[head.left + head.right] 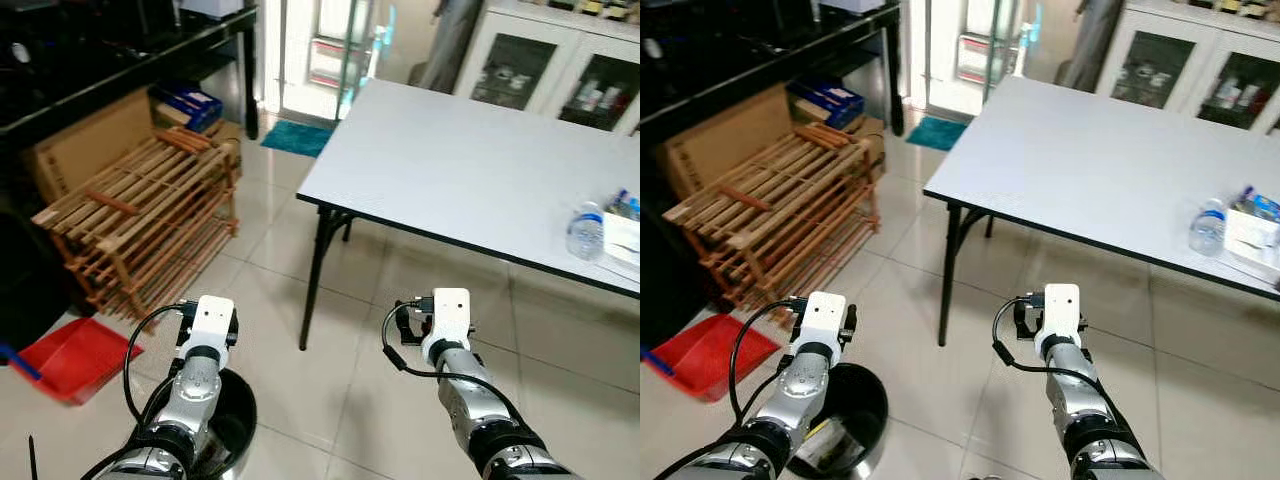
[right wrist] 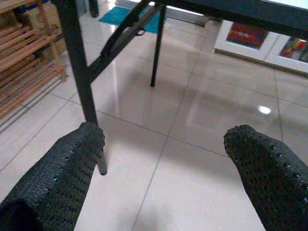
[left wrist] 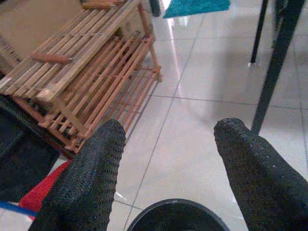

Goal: Picking trash to rubbish bin

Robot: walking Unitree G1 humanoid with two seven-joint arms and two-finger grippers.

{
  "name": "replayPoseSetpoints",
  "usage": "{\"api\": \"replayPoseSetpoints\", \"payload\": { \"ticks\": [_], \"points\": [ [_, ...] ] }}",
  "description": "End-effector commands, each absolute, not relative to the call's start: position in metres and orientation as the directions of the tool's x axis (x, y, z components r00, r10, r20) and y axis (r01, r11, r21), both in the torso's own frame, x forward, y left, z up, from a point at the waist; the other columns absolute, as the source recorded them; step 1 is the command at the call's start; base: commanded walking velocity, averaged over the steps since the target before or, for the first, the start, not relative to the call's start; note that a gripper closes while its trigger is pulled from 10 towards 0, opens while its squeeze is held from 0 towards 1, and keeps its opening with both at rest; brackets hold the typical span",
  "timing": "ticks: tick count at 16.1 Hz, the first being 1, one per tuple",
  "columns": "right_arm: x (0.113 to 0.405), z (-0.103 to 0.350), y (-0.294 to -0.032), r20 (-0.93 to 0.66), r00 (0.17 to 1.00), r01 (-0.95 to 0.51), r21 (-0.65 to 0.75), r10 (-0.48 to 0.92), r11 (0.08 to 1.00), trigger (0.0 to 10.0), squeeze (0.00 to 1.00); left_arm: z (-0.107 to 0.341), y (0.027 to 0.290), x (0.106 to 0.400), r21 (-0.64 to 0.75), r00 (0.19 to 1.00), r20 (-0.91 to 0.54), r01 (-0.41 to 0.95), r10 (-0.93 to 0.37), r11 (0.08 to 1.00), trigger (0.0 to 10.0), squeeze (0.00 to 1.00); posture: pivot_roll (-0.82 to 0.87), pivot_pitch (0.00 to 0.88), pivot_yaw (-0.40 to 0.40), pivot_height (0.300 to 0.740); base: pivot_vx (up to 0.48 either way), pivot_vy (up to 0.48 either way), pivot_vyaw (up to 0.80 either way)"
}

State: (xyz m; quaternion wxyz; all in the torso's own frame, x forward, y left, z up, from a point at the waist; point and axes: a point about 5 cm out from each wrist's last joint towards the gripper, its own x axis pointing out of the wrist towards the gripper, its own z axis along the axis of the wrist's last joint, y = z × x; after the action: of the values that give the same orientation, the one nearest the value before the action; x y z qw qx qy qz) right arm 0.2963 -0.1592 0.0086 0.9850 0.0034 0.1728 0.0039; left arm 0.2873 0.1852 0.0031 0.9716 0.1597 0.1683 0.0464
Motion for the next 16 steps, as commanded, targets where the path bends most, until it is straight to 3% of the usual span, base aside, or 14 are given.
{"api": "replayPoseSetpoints", "payload": {
  "ticks": [1, 4, 16],
  "points": [
    [0.2978, 0.0100, -0.1616, -0.336, 0.942, -0.001, 0.008, 0.003, 1.000, 10.0, 0.00, 0.0029, 0.1829, 0.2873, 0.338, 0.941, -0.310, -0.024, 0.136, 0.941, 10.0, 0.00, 0.00, 0.032, -0.086, 0.740, 0.000, -0.277, 0.00],
    [0.2976, 0.0094, -0.1602, -0.341, 0.940, -0.003, 0.022, 0.010, 1.000, 10.0, 0.00, 0.0024, 0.1826, 0.2871, 0.341, 0.940, -0.313, -0.023, 0.136, 0.940, 10.0, 0.00, 0.00, 0.033, -0.086, 0.740, 0.000, -0.325, -0.53],
    [0.2967, 0.0087, -0.1598, -0.340, 0.940, -0.015, 0.007, 0.017, 1.000, 10.0, 0.00, 0.0008, 0.1811, 0.2859, 0.339, 0.938, -0.320, -0.016, 0.131, 0.940, 10.0, 0.00, 0.00, 0.026, -0.088, 0.740, 0.000, -0.385, 0.00]
  ]
}}
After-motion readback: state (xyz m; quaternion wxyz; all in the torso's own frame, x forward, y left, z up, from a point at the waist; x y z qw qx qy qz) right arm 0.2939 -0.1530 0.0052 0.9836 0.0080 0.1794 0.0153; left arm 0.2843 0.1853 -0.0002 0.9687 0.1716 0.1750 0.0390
